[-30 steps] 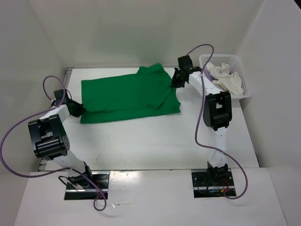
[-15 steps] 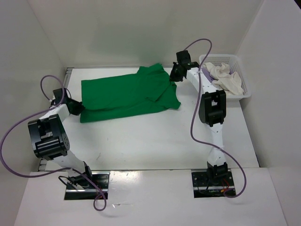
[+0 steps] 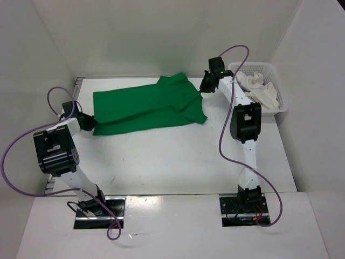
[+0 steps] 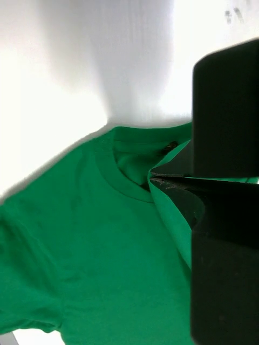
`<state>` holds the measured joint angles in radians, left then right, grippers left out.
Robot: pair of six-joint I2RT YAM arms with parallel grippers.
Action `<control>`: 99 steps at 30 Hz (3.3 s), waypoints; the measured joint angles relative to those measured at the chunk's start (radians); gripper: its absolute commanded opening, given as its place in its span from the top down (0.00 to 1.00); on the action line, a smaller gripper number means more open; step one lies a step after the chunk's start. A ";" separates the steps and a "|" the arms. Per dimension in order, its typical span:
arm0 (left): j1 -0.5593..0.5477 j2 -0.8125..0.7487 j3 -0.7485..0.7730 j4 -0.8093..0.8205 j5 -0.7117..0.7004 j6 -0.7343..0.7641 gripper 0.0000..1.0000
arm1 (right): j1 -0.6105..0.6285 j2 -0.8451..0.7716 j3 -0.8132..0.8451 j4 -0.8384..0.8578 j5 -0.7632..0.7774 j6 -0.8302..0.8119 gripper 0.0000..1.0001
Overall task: Fold and stack the t-shirts
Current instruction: Fold the flattened tshirt in 1/3 of the way
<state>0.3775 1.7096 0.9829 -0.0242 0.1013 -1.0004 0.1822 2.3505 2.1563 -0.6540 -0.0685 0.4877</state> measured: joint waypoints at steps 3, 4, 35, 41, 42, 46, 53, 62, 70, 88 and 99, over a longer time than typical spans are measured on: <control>0.000 0.066 0.013 -0.020 0.000 0.002 0.95 | -0.002 0.048 0.047 -0.007 -0.002 -0.005 1.00; 0.000 0.076 0.018 -0.031 0.001 0.003 0.92 | -0.002 0.061 0.051 -0.011 -0.003 -0.006 1.00; 0.086 -0.131 -0.236 -0.046 0.084 0.024 0.57 | -0.002 -0.475 -0.729 0.122 -0.061 -0.048 0.63; 0.086 -0.085 -0.219 -0.004 0.101 0.021 0.70 | -0.002 -0.441 -0.801 0.130 -0.072 -0.068 0.60; 0.086 -0.081 -0.219 0.000 0.101 0.020 0.72 | -0.002 -0.436 -0.801 0.141 -0.080 -0.068 0.60; 0.086 -0.068 -0.211 0.010 0.102 0.018 0.80 | -0.002 -0.420 -0.801 0.176 -0.100 -0.068 0.62; 0.086 -0.021 -0.180 0.033 0.118 -0.001 0.94 | -0.002 -0.332 -0.780 0.205 -0.150 -0.065 0.66; 0.086 -0.001 -0.159 0.045 0.127 -0.001 1.00 | -0.002 -0.293 -0.753 0.254 -0.206 -0.030 0.88; 0.085 0.004 -0.112 0.009 0.126 0.034 1.00 | -0.004 -0.300 -0.744 0.245 -0.136 -0.003 1.00; 0.076 -0.130 -0.140 -0.153 0.103 0.167 1.00 | -0.078 -0.662 -1.085 0.110 -0.034 -0.020 1.00; 0.080 -0.269 -0.226 -0.221 0.065 0.219 0.80 | -0.135 -0.772 -1.132 0.037 -0.045 -0.060 0.57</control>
<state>0.4572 1.4403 0.7570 -0.2451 0.1665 -0.7811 0.0467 1.5787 1.0245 -0.6167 -0.1135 0.4278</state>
